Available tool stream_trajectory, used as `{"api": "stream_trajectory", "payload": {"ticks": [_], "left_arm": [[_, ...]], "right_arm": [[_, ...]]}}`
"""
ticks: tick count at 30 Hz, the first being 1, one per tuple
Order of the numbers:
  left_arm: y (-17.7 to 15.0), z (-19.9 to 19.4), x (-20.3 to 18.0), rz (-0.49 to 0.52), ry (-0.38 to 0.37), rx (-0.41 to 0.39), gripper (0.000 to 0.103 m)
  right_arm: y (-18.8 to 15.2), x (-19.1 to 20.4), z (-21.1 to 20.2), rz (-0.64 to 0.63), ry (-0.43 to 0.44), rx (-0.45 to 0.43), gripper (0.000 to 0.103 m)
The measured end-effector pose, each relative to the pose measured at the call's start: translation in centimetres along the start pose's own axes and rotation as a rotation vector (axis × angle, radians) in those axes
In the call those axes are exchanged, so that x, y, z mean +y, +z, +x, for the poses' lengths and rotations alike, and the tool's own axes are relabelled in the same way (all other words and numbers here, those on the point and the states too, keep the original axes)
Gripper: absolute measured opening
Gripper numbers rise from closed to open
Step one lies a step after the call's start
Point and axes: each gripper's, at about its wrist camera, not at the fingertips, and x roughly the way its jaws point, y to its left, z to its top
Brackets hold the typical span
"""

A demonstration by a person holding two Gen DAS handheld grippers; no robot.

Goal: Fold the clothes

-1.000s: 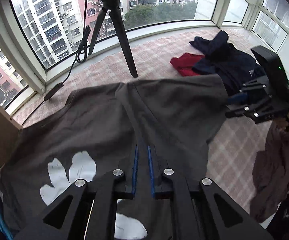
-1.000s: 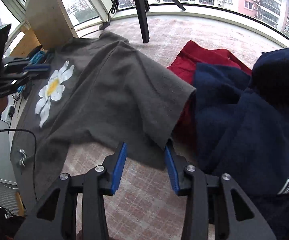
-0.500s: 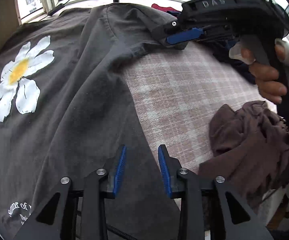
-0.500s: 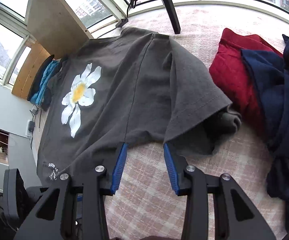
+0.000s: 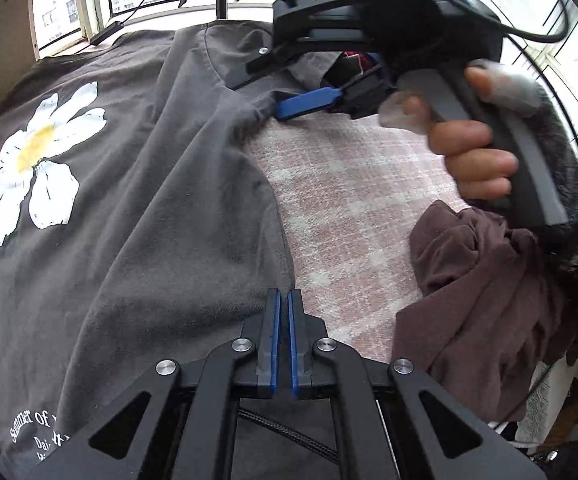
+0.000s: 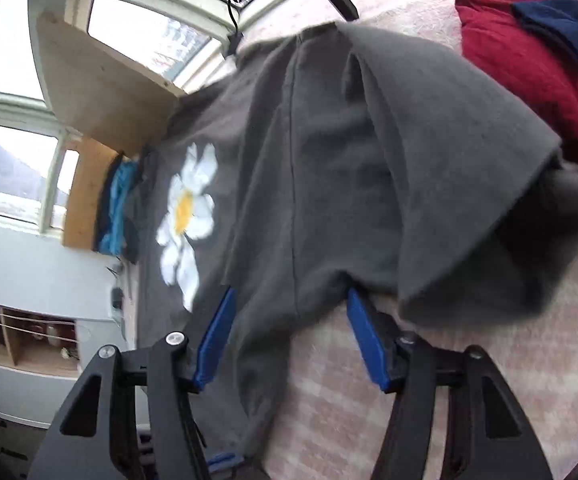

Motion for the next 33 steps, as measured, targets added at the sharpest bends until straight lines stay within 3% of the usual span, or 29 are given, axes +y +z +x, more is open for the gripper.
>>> {"api": "stream_trajectory", "payload": {"ticks": [1,2,5,7,11,14,15,18,24,27,29,33], "left_arm": [[0.0,-0.4,0.0,-0.001,-0.020,-0.003,0.003],[0.0,-0.8,0.1,-0.001,-0.046,-0.002,0.003],[-0.3,-1.4,0.3,0.010,-0.108,-0.016,0.003],[-0.5,0.1,0.7,-0.018,-0.148,0.030,0.004],[-0.9,0.9,0.9,-0.075,-0.239,0.092,0.007],[-1.7,-2.6,1.2,-0.083,-0.317,0.050,0.009],[-2.2,-4.4,1.7,-0.075,-0.317,0.025,0.015],[-5.1,-10.1,4.9,-0.068,-0.260,-0.036,0.015],[-13.7,-18.5,16.2,-0.200,-0.056,-0.058,0.015],[-19.0,-21.8,21.9,-0.285,0.009,-0.062,0.015],[-22.8,-23.7,25.4,-0.333,0.040,-0.068,0.016],[-27.0,-24.1,29.2,-0.357,0.056,-0.057,0.016]], "right_arm": [[0.4,-0.2,0.7,0.014,0.013,0.008,0.012],[0.7,-0.5,1.4,0.027,0.026,0.016,0.003],[0.9,0.6,0.4,-0.060,-0.067,-0.046,0.003],[0.8,1.5,-0.3,-0.133,-0.164,-0.084,0.003],[0.7,2.1,1.1,-0.204,-0.314,-0.047,0.004],[0.4,2.8,-1.1,-0.179,-0.303,-0.083,0.009],[0.2,2.9,-2.2,-0.164,-0.286,-0.101,0.009],[-1.9,4.2,-6.8,-0.139,-0.173,-0.166,0.009],[-11.4,9.0,-14.6,-0.160,-0.074,-0.266,0.009],[-18.3,11.0,-16.8,-0.126,-0.066,-0.294,0.021],[-23.6,12.0,-16.9,-0.083,-0.103,-0.317,0.031],[-32.7,13.0,-12.9,-0.009,-0.243,-0.287,0.031]]}}
